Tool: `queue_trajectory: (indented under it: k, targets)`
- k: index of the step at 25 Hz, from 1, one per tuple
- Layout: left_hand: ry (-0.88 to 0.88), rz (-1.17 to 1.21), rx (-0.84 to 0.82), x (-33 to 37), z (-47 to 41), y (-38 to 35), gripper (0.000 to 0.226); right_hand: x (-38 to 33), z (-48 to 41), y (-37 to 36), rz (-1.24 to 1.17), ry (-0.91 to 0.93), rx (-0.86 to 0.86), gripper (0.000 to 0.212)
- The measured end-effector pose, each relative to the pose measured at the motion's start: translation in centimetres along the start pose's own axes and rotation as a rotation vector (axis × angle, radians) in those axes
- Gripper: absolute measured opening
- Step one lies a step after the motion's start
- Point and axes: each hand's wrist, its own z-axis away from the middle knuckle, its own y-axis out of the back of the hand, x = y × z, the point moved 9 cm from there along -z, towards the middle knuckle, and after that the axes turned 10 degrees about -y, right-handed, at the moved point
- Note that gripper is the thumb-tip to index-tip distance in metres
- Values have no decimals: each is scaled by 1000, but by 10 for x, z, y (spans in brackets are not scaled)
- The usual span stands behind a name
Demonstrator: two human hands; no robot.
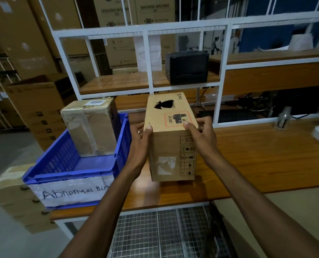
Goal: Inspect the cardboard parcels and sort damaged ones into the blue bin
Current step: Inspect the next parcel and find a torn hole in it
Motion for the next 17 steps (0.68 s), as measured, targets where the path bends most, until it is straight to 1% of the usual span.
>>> queue_trajectory:
  k: [1, 2, 3, 5, 6, 7, 8, 9, 10, 11, 12, 14, 15, 17]
  targets:
    - [9, 6, -8, 0, 2, 2, 34, 7, -1, 0, -17, -32, -23, 44]
    - [23, 18, -20, -4, 4, 4, 35, 14, -1, -2, -16, -60, -65, 53]
    - [34, 35, -36, -10, 6, 8, 40, 20, -2, -4, 5, -80, -117, 67]
    - [34, 83, -90, -23, 8, 14, 63, 28, -4, -8, 28, -118, -203, 101]
    - [32, 108, -104, -24, 7, 17, 73, 31, -6, -9, 39, -115, -225, 113]
    - [24, 140, -112, -22, 7, 20, 77, 31, -5, -11, 67, -86, -247, 118]
    - [8, 133, -101, -19, 6, 22, 74, 32, -2, -14, 102, -39, -267, 119]
    - [-14, 116, -86, -13, 5, 23, 64, 31, 3, -16, 135, 11, -281, 115]
    - [-45, 57, -69, -8, 3, 24, 54, 31, 6, -18, 147, 43, -285, 110]
    - [-95, 1, -57, -3, 2, 23, 49, 31, 9, -19, 140, 57, -286, 102]
    - [-146, -64, -57, 2, 3, 23, 52, 27, 11, -21, 114, 60, -285, 91]
    - [-174, -173, -78, 1, 4, 23, 72, 16, 9, -24, 48, 13, -282, 73]
    - [-181, -232, -113, -2, 4, 22, 79, 14, 5, -23, 21, -23, -259, 72]
    - [-231, -300, -207, 2, 7, 15, 83, 16, 0, -16, 1, -57, -145, 77]
